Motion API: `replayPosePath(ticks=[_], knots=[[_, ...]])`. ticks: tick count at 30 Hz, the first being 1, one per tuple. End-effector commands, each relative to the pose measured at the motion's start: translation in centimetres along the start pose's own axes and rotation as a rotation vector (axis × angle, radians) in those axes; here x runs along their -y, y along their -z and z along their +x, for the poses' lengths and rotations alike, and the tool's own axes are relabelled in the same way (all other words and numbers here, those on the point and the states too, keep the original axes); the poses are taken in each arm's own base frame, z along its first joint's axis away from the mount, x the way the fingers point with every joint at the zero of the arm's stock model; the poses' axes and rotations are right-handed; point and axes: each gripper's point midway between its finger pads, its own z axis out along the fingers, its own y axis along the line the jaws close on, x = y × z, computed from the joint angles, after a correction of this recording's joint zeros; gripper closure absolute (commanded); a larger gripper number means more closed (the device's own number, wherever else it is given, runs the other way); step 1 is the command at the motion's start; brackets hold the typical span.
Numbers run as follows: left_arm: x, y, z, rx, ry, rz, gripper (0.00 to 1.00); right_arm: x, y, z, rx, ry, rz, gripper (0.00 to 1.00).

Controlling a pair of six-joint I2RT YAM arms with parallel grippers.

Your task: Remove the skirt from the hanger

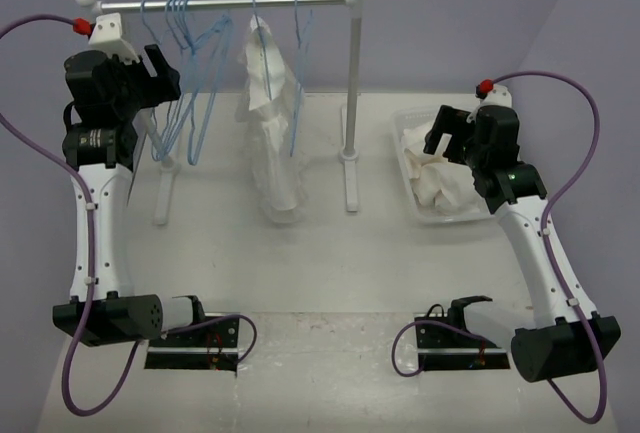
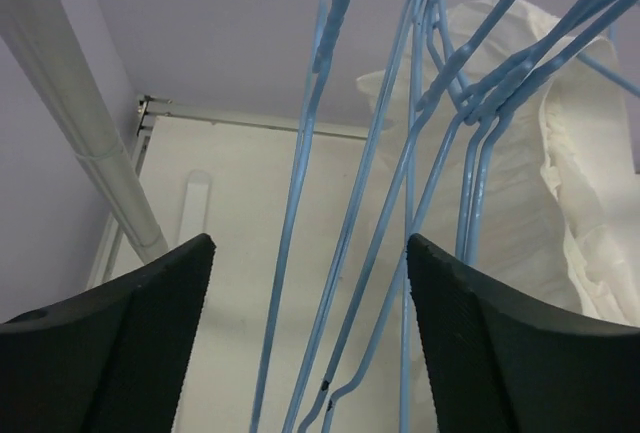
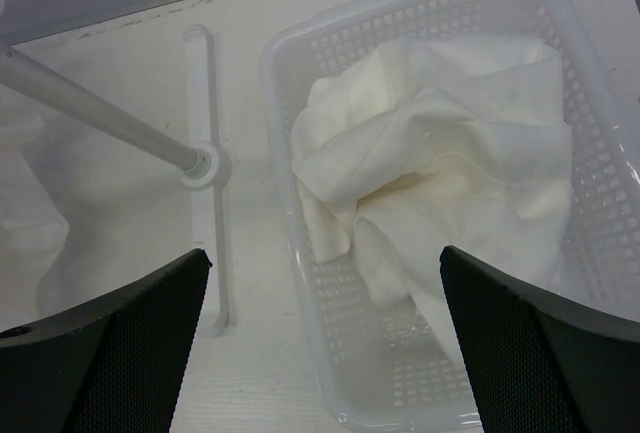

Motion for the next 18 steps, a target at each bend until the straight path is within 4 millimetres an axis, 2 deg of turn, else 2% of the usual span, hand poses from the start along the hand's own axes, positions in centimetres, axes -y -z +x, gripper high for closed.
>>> replayPosePath(ticks=[1,4,6,9,14,18], knots=[[0.7,2.7,-2.8,0.093,-0.011,0.014,0.18,-0.5,0.5,-1.3,0.042,0.014,-0.022,0.01],[1.2,3.7,-3.9,0.115,-0.017,0.032,0.03,-0.7,0.7,-1.3,0.043,0.012,-0.032,0.01],[1.7,4.4,-4.9,0.139,-0.014,0.05,0.0,-0.8,0.8,-1.3,0.045,0.011,-0.039,0.01],[2.6,5.3,-5.4,0.15,-0.001,0.087,0.0,-0.8,1.1,-1.4,0.052,0.01,-0.043,0.01],[5.5,5.7,-3.9,0.095,0.018,0.254,0.0,-0.9,1.0,-1.3,0.048,0.01,-0.047,0.01],[6.7,4.8,-2.1,0.05,0.004,0.294,0.0,-0.9,0.9,-1.3,0.045,0.011,-0.046,0.01]])
